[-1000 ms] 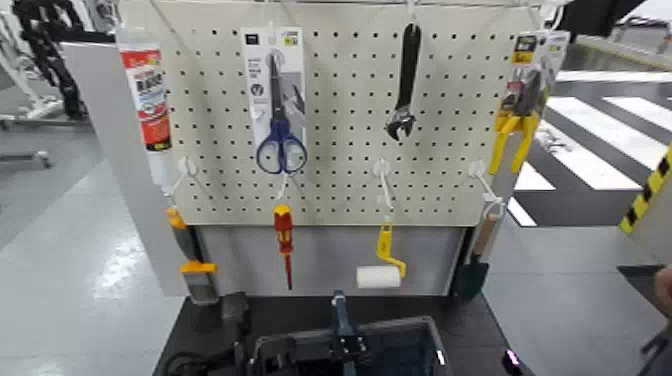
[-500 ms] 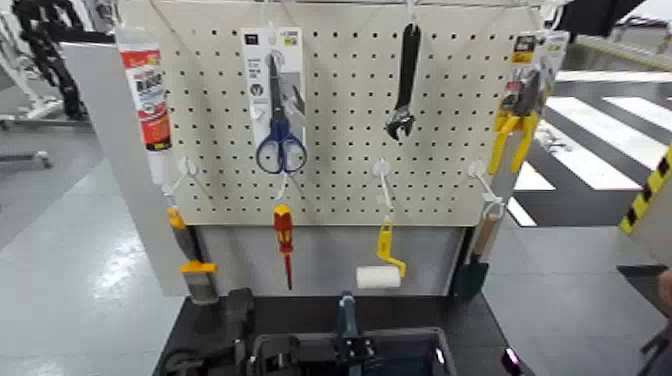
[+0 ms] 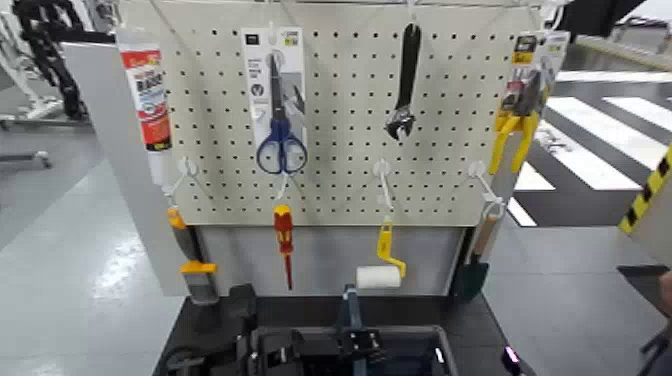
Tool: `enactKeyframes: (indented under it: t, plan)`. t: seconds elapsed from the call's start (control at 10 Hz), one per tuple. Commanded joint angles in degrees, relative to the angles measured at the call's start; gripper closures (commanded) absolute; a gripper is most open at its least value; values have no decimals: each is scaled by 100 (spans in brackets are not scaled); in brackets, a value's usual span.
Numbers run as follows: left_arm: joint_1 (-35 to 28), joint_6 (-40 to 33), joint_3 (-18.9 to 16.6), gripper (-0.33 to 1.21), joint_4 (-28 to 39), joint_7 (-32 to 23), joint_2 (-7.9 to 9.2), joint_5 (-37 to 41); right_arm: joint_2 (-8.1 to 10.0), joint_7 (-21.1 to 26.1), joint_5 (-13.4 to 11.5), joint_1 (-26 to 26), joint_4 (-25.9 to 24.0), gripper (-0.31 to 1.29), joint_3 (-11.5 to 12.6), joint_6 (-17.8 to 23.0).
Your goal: Grasp the handle of the crate.
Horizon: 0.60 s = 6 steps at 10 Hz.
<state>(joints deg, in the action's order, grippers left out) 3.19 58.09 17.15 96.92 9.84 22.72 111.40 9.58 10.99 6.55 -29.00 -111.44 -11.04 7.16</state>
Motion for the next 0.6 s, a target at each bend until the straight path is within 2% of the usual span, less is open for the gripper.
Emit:
enactKeyframes:
  t: [0.1,0.6]
  plan:
    - [-125,9,-133,119,-6,-8,-146,14,-9,-1,-4,-1,0,15,-3,5]
    - [-204,18,-221,119,-15,-8,-225,14,-17,8,-4,-9,0,15,-3,5]
